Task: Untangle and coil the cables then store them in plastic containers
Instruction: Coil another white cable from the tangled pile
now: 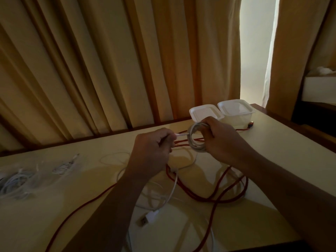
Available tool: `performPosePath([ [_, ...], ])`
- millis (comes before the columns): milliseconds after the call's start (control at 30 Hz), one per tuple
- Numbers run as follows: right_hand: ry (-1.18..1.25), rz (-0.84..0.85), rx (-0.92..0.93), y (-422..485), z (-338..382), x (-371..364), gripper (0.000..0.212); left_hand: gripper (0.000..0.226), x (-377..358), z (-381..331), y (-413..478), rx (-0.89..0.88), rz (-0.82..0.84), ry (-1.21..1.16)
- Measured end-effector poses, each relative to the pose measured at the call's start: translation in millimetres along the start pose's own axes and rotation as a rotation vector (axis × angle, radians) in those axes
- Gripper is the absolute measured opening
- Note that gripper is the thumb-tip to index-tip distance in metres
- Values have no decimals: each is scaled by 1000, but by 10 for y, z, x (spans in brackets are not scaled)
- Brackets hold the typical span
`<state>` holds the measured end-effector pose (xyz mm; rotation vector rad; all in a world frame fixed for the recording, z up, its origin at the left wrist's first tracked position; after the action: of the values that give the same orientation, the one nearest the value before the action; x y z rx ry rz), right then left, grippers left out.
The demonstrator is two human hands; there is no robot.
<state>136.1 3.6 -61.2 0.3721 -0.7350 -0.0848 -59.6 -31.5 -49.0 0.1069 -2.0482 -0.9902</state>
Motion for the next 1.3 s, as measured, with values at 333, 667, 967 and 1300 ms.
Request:
performPosePath([
  [333,128,5,-37,33,69,101,24,26,126,114,6,390,-233,-482],
  [667,265,-67,-66,-33,116,124,24,26,137,146,-6,483,-338,-618],
  [967,472,-150,-121,-37,63,50,25,18,-400,-103,91,206,195,-37],
  [1300,283,-342,13,-77,113,11,28,22,-325,-196,48,635,34,-1111],
])
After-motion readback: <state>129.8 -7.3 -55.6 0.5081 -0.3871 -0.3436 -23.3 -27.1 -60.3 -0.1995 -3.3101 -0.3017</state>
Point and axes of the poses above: each hand's wrist, its own y-axis towards the middle knuckle, its own x-axis out of the back of the hand, z = x × y, the point moved 2 cm from there along y, towards the middle knuckle, and after that the axes turned 7 degrees about -x, right-handed, at the moved point
